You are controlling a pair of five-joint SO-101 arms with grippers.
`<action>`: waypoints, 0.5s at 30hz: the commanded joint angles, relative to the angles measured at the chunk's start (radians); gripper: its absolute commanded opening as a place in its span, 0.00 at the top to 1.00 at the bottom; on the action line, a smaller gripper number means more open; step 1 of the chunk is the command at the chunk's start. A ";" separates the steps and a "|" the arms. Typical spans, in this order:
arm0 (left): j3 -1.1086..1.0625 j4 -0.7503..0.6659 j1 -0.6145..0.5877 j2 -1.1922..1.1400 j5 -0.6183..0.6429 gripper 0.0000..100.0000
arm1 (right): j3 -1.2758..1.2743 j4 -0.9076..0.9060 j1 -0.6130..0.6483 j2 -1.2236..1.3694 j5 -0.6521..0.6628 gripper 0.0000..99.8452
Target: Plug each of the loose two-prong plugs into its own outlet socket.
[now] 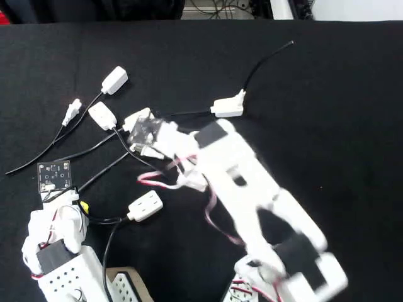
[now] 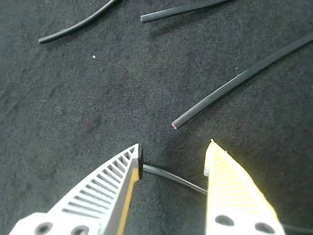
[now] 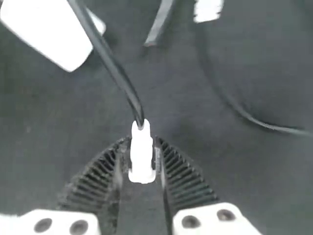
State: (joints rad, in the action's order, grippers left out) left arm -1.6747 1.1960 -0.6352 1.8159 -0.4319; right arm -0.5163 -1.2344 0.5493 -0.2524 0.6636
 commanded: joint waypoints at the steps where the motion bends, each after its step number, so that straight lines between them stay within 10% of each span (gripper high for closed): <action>1: -0.004 -0.021 0.016 0.003 -0.006 0.78 | -0.108 0.137 -0.005 -0.272 -0.121 0.99; 15: -0.004 -0.021 0.016 0.003 -0.006 0.78 | -0.452 0.442 0.051 -0.680 -0.671 0.99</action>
State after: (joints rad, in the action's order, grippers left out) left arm -1.6747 1.1960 -0.6352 1.8159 -0.4319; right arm -0.9521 -0.8170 0.5600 -0.8938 0.1051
